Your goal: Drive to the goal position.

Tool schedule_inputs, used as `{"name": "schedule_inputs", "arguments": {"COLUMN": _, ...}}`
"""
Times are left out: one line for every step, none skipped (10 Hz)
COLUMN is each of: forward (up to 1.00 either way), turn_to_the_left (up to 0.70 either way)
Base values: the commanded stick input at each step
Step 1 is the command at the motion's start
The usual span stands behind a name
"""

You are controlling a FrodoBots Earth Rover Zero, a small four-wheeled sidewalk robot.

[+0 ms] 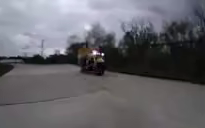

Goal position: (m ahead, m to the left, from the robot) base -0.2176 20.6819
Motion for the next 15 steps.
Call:
{"name": "schedule_inputs", "arguments": {"forward": 1.0, "turn_to_the_left": -0.27}}
{"name": "schedule_inputs", "arguments": {"forward": 1.0, "turn_to_the_left": -0.27}}
{"name": "schedule_inputs", "arguments": {"forward": 1.0, "turn_to_the_left": -0.27}}
{"name": "schedule_inputs", "arguments": {"forward": 1.0, "turn_to_the_left": -0.27}}
{"name": "schedule_inputs", "arguments": {"forward": 0.51, "turn_to_the_left": -0.36}}
{"name": "schedule_inputs", "arguments": {"forward": 0.0, "turn_to_the_left": -0.45}}
{"name": "schedule_inputs", "arguments": {"forward": 0.0, "turn_to_the_left": -0.45}}
{"name": "schedule_inputs", "arguments": {"forward": 0.0, "turn_to_the_left": -0.45}}
{"name": "schedule_inputs", "arguments": {"forward": 0.0, "turn_to_the_left": -0.45}}
{"name": "schedule_inputs", "arguments": {"forward": 0.0, "turn_to_the_left": -0.45}}
{"name": "schedule_inputs", "arguments": {"forward": 0.0, "turn_to_the_left": -0.45}}
{"name": "schedule_inputs", "arguments": {"forward": 0.0, "turn_to_the_left": -0.45}}
{"name": "schedule_inputs", "arguments": {"forward": 0.0, "turn_to_the_left": -0.45}}
{"name": "schedule_inputs", "arguments": {"forward": 0.0, "turn_to_the_left": -0.45}}
{"name": "schedule_inputs", "arguments": {"forward": 0.0, "turn_to_the_left": -0.45}}
